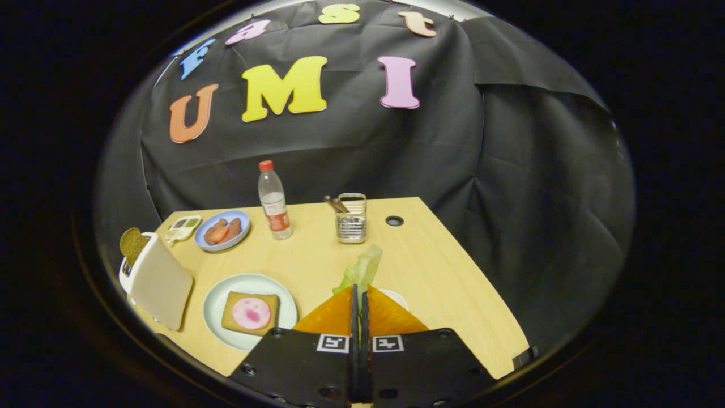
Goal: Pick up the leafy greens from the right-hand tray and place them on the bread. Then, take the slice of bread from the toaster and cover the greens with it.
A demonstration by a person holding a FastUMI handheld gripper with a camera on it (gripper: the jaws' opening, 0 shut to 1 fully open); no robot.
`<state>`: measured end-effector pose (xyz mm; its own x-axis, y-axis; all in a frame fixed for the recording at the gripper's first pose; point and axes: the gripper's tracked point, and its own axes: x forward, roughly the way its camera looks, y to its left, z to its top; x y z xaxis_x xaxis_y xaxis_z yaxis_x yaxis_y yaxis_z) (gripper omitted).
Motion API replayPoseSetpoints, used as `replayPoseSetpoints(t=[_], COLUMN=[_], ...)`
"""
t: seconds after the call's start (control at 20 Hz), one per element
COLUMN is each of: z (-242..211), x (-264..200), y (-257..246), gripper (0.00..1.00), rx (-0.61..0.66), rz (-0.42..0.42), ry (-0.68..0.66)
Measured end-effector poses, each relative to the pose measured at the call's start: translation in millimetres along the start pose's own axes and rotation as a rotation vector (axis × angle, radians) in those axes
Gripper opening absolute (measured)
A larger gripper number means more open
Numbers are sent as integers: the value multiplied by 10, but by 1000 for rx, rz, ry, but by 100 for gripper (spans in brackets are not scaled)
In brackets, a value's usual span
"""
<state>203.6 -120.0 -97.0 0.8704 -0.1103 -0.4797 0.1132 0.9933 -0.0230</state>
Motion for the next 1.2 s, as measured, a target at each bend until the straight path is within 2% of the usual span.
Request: replayPoseSetpoints(t=[0.3,0.65,0.8,1.0,1.2], z=[-32,-187,-218,-378,-578], x=[-241,-381,-306,73,506], y=[569,1634,2063,2271,2042], gripper=[1,0,0,1,0], rx=[-54,-96,-80,-92,-65], rz=[70,235,301,304,254], ry=[-10,11,18,61,118])
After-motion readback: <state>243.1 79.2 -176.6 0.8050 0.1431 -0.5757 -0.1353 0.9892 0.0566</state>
